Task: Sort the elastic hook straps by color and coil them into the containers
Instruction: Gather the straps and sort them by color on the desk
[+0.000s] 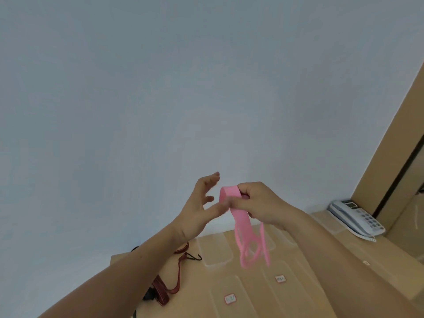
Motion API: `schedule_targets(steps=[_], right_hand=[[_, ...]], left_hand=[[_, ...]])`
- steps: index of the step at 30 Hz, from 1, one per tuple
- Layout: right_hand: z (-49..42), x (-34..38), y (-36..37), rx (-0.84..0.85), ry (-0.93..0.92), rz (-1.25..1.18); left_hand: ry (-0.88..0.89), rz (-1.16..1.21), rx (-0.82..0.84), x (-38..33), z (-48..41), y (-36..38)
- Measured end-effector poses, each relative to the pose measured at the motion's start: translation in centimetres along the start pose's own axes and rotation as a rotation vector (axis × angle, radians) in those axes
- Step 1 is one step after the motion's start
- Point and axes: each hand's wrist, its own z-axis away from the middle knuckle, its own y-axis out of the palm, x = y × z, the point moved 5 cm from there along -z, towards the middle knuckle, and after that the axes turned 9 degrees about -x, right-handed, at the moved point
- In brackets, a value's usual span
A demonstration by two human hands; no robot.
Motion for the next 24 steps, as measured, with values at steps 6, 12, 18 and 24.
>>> schedule_targets(steps=[6,12,18,24], right_hand=[[-0.3,0.4,-0.4,0.046,-0.008,-0.086],[-0.5,-0.9,-2.1,0.226,0.014,-0.256],[-1.1,-1.7,-3.9,0.352,-0.101,-0.206],[-2.8,-2.4,-4.7,0.180,-0.203,-0.020]], left_hand=[[-0.014,0.017,0.023,1.2,0.5,2.4],[-0.104,0.206,-0.069,1.6,0.2,2.4],[-0.307,0.326,0.017,1.3,-0.3,3.9],[-0.368,0.372,-0.093,1.6,-0.4,4.2]])
